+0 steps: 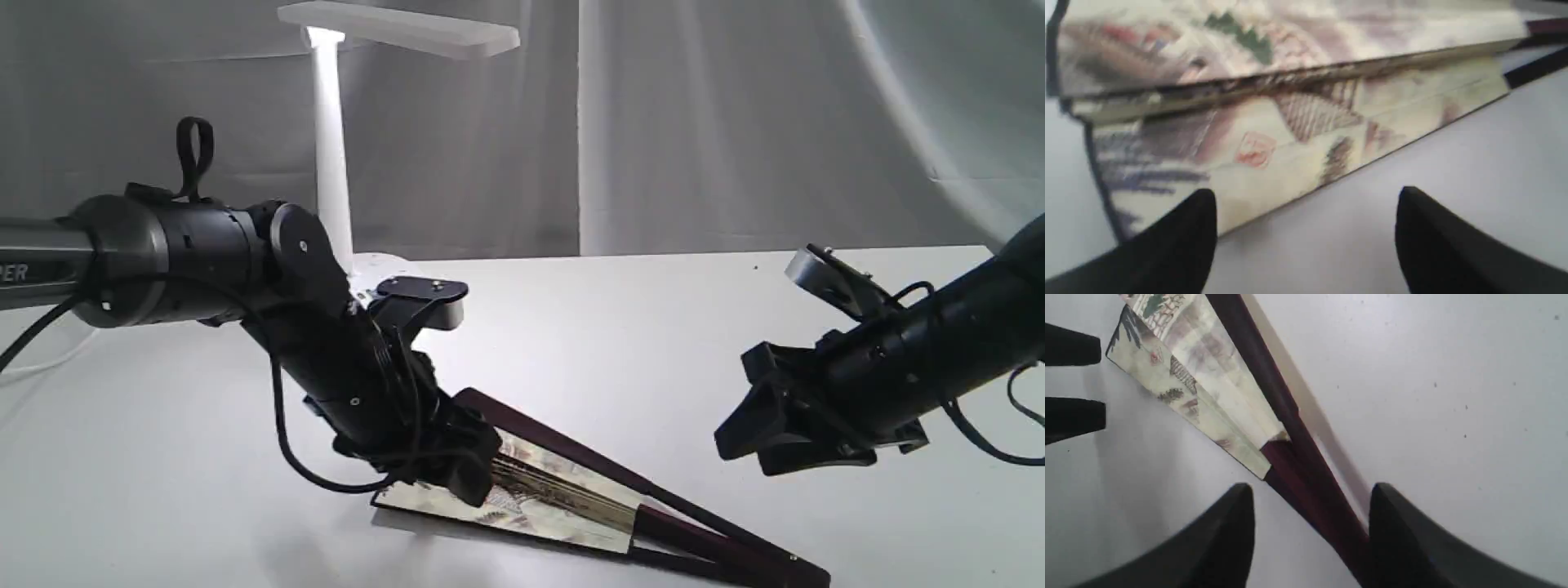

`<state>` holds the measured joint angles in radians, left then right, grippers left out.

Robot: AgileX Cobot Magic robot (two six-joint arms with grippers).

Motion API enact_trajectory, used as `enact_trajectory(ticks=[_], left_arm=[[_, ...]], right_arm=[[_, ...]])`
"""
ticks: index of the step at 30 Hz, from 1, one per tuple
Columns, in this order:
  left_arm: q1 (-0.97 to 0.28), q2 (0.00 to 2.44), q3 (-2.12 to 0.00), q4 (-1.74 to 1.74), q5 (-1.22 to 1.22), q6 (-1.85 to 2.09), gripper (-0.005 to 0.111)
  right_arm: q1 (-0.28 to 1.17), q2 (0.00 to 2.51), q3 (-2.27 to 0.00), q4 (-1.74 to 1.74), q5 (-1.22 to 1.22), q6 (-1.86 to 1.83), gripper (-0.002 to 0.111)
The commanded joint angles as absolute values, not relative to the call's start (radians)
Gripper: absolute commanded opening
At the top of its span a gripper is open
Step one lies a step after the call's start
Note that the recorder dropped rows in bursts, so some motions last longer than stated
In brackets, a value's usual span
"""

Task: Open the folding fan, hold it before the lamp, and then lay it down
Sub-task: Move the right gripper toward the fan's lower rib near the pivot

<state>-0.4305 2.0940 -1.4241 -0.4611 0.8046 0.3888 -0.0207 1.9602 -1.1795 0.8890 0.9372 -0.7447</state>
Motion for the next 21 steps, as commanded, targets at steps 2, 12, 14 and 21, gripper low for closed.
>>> enact_trajectory(ticks=[2,12,14,21], left_arm=[[-0.431,2.082,-1.424,-0.386,0.811,0.214,0.062],[-0.464,2.122,-1.424,-0.375,0.717,0.188,0.054],[-0.464,2.131,-1.424,-0.375,0.702,0.188,0.054],[-0.464,2.133,-1.424,-0.375,0.643,0.188,0.054]], right_arm=[[-0.019,2.028,-1.234,0.904,0.952,-0.789,0.045],[-0.019,2.156,-1.246,1.089,1.013,-0.892,0.045],[-0.016,2.159,-1.246,1.109,1.016,-0.913,0.045],[0.032,2.159,-1.246,1.111,0.942,-0.916,0.045]])
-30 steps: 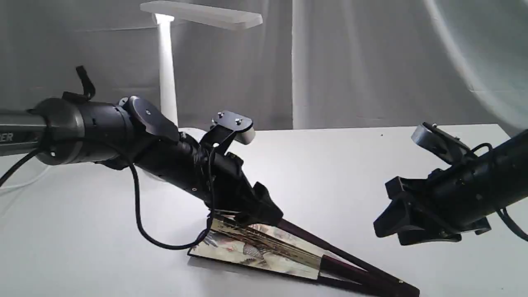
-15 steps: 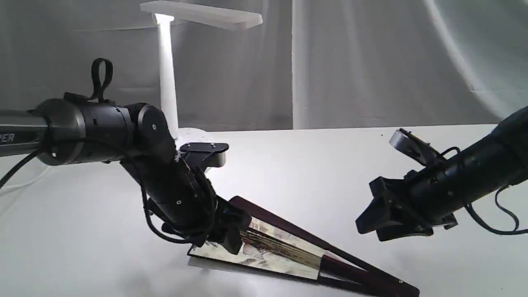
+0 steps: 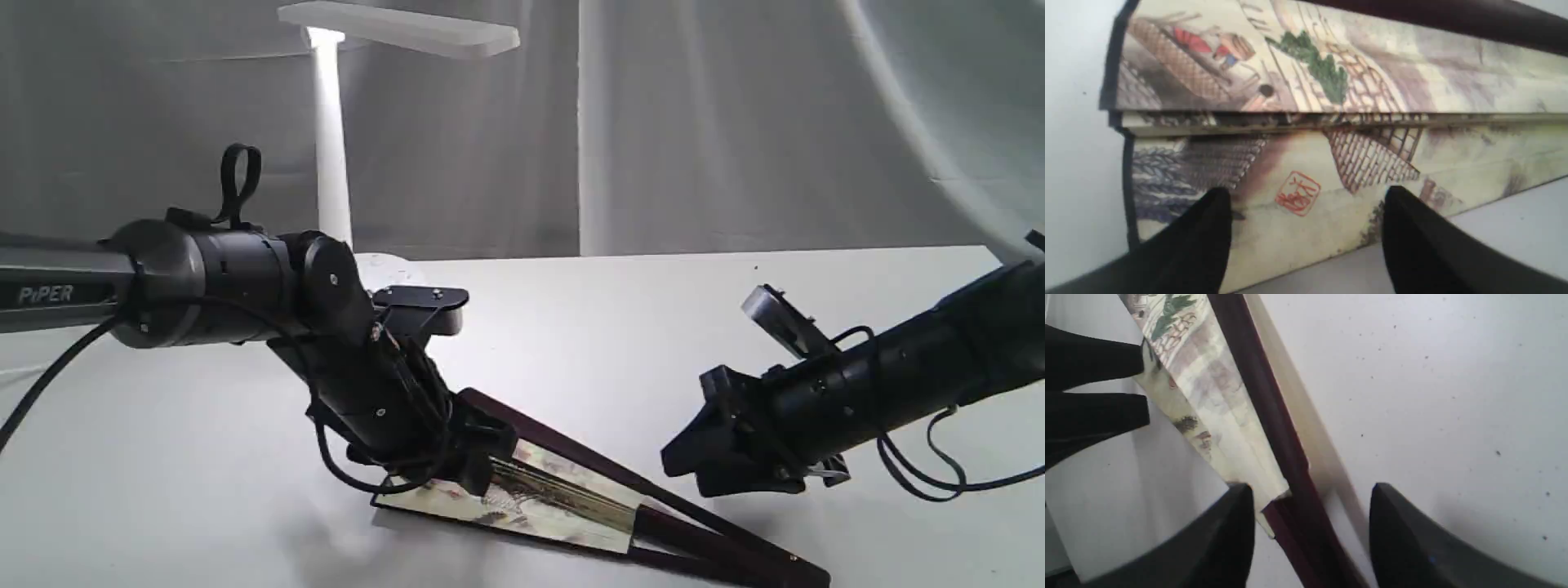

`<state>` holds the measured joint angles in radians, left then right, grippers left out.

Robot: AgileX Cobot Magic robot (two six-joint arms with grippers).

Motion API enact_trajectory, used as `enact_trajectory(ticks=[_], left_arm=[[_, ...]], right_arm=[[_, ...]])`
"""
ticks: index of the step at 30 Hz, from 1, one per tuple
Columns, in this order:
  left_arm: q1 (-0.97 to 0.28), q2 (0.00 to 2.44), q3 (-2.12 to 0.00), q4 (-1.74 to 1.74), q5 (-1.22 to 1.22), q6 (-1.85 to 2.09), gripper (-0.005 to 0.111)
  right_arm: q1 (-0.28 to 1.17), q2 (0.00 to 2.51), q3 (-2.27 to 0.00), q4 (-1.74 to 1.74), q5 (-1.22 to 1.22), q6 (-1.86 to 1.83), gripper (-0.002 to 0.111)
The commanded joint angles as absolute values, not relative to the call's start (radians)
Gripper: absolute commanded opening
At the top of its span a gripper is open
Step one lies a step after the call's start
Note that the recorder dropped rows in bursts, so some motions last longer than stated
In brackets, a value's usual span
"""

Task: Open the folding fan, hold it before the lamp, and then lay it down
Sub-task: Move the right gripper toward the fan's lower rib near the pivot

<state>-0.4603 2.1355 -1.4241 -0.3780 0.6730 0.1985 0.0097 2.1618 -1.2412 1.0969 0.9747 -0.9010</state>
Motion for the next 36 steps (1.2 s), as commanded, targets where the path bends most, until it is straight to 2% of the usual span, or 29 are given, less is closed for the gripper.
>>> enact_trajectory(ticks=[1,9,19,36], left_arm=[[-0.464,2.135,-1.424,-0.375,0.64,0.188,0.054],[-0.464,2.15,-1.424,-0.375,0.652,0.19,0.054],[-0.464,2.165,-1.424,-0.379,0.639,0.265,0.054],[-0.464,2.2,-1.424,-0.434,0.397,0.295,0.054]], right_arm=[[0.04,2.159,-1.246,1.111,0.926,-0.916,0.045],[0.104,2.159,-1.246,1.131,0.838,-0.918,0.045],[0.11,2.159,-1.246,1.207,0.85,-0.918,0.045],[0.11,2.159,-1.246,1.16,0.849,-0.909,0.045]])
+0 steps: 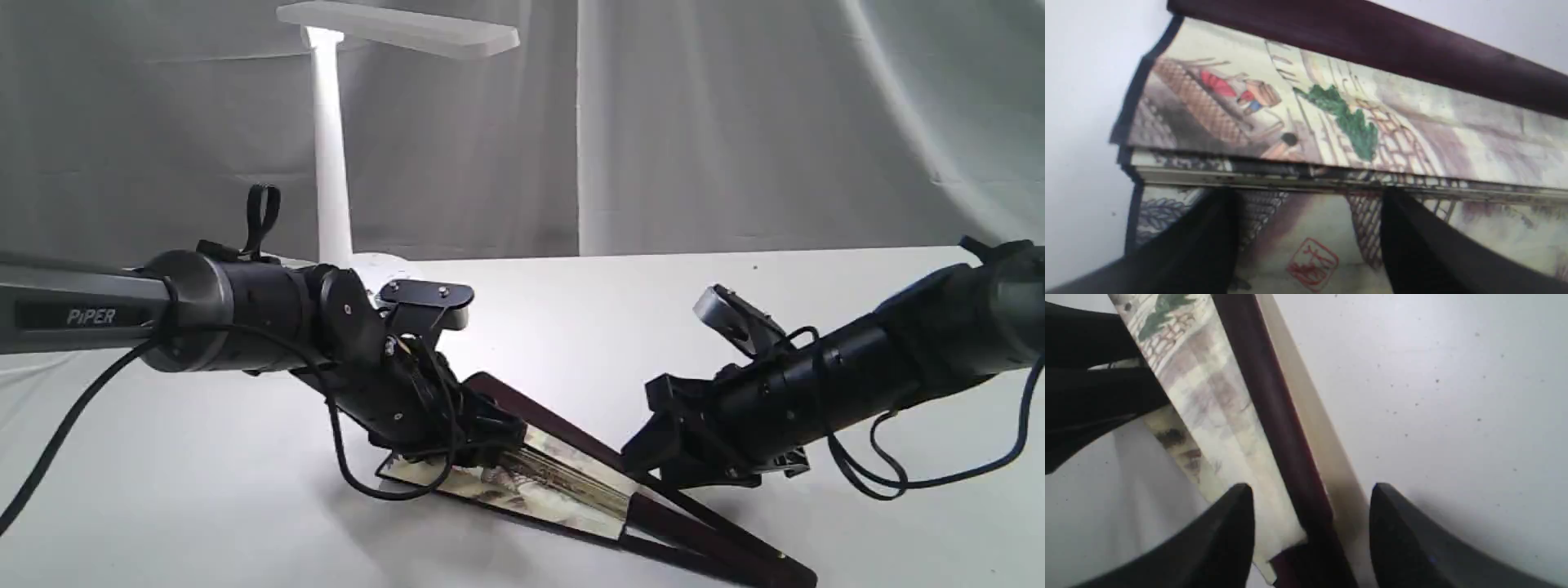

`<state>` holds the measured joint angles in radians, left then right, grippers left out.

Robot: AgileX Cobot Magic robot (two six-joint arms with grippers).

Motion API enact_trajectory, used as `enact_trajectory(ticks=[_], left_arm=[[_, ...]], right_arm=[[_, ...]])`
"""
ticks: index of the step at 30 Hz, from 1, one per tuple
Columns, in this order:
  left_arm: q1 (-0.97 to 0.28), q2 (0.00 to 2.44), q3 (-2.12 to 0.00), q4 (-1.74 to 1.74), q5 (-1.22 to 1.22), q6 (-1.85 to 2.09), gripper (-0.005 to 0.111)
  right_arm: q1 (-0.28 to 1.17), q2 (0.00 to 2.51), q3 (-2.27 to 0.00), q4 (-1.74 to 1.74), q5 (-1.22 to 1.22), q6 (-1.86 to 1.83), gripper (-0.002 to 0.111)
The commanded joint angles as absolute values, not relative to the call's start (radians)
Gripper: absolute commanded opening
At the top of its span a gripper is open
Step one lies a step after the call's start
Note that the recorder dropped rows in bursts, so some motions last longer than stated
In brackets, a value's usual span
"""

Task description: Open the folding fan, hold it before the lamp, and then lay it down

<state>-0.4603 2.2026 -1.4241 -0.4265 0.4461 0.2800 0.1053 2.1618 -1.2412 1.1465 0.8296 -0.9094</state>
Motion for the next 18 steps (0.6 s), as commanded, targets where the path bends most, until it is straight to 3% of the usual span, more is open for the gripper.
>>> enact_trajectory(ticks=[1,18], left_arm=[[-0.464,2.2,-1.424,-0.434,0.382,0.295,0.054],[-0.464,2.2,-1.424,-0.522,0.423,0.323,0.054]], right_arm=[[0.112,2.161,-1.246,1.16,0.849,-0.909,0.045],[0.151,2.206,-1.246,1.253,1.003,-0.891,0.045]])
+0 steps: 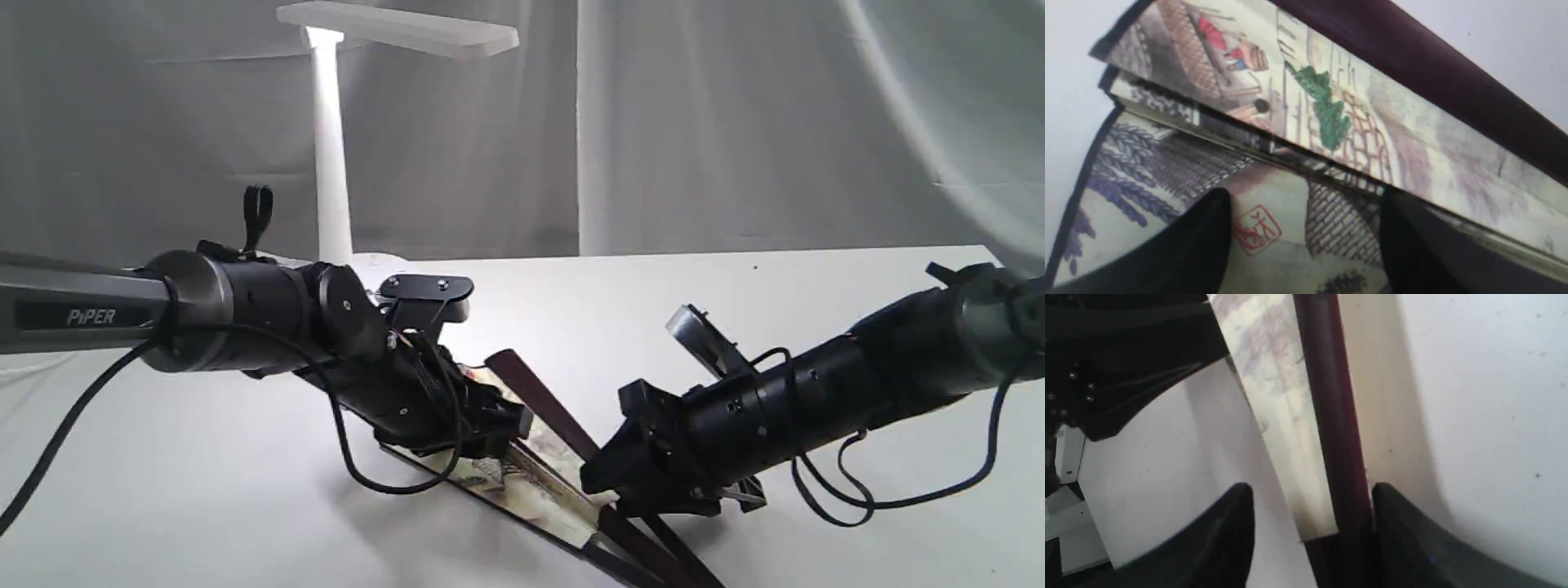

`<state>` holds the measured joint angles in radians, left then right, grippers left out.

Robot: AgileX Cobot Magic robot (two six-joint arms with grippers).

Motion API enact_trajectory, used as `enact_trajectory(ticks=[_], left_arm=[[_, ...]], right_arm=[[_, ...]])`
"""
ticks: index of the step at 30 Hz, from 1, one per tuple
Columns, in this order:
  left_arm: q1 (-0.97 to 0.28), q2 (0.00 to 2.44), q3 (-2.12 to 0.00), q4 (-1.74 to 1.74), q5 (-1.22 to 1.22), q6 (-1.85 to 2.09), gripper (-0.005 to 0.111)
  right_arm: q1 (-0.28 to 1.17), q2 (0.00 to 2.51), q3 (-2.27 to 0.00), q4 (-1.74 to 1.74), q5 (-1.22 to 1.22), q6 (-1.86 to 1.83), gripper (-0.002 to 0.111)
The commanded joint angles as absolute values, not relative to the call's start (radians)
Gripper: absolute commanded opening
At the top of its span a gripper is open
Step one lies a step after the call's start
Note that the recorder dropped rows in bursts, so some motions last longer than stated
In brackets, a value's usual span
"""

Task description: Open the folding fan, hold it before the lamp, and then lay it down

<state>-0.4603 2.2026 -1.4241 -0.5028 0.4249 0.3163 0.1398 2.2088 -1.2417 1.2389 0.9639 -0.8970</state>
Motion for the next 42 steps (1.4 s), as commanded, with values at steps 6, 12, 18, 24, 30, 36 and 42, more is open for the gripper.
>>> enact_trajectory(ticks=[6,12,18,24,30,36,42], left_arm=[[-0.464,2.19,-1.424,-0.522,0.468,0.328,0.054],[-0.466,2.169,-1.424,-0.641,0.522,0.483,0.054],[-0.47,2.166,-1.424,-0.75,0.557,0.591,0.054],[-0.47,2.117,-1.424,-0.664,0.606,0.555,0.054],[-0.47,2.099,-1.424,-0.364,0.605,0.31,0.054],[-0.47,2.108,-1.424,-0.282,0.608,0.187,0.054],[-0.47,2.116,-1.424,-0.282,0.61,0.18,0.053]], right_arm=[[0.161,2.206,-1.246,1.273,0.876,-0.894,0.045],[0.161,2.206,-1.246,1.427,0.838,-0.976,0.045],[0.175,2.206,-1.246,1.492,0.784,-1.026,0.045],[0.171,2.206,-1.246,1.483,0.677,-1.041,0.045],[0.171,2.206,-1.246,1.464,0.73,-1.041,0.045],[0.171,2.206,-1.246,1.365,0.782,-1.006,0.045],[0.171,2.206,-1.246,1.254,0.821,-0.925,0.045]])
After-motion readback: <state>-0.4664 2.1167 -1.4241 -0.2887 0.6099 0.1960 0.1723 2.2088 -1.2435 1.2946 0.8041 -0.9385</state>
